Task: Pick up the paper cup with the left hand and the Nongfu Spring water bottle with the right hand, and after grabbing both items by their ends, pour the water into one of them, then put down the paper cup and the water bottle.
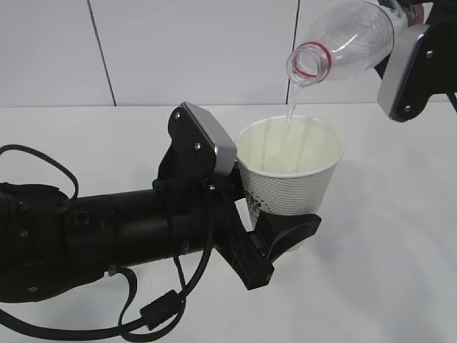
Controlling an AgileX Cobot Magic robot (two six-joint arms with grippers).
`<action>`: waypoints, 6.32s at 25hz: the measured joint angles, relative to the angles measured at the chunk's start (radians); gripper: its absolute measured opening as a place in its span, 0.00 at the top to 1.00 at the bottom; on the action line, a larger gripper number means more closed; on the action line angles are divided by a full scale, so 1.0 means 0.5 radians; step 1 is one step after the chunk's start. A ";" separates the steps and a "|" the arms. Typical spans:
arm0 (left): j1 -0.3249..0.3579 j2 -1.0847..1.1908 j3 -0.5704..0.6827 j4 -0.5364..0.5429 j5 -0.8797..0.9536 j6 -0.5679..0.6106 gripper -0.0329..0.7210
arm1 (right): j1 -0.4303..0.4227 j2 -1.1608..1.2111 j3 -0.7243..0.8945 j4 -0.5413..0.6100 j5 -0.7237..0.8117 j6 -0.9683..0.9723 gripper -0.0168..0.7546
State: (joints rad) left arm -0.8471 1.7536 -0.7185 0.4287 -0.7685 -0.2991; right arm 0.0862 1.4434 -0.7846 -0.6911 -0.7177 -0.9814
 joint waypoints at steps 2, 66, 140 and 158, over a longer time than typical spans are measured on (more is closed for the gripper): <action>0.000 0.000 0.000 0.000 0.000 0.000 0.21 | 0.000 0.000 0.000 0.000 0.000 -0.003 0.33; 0.000 0.000 0.000 0.000 0.009 0.053 0.21 | 0.000 0.000 0.000 0.005 -0.007 -0.040 0.33; 0.000 0.000 0.000 0.004 0.024 0.104 0.23 | 0.000 0.000 -0.004 0.012 -0.020 -0.146 0.33; 0.000 0.000 0.000 0.004 0.028 0.104 0.23 | 0.000 0.000 -0.004 0.012 -0.040 -0.149 0.33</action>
State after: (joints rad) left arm -0.8471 1.7536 -0.7185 0.4305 -0.7544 -0.2473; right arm 0.0862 1.4434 -0.7867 -0.6849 -0.7378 -1.0561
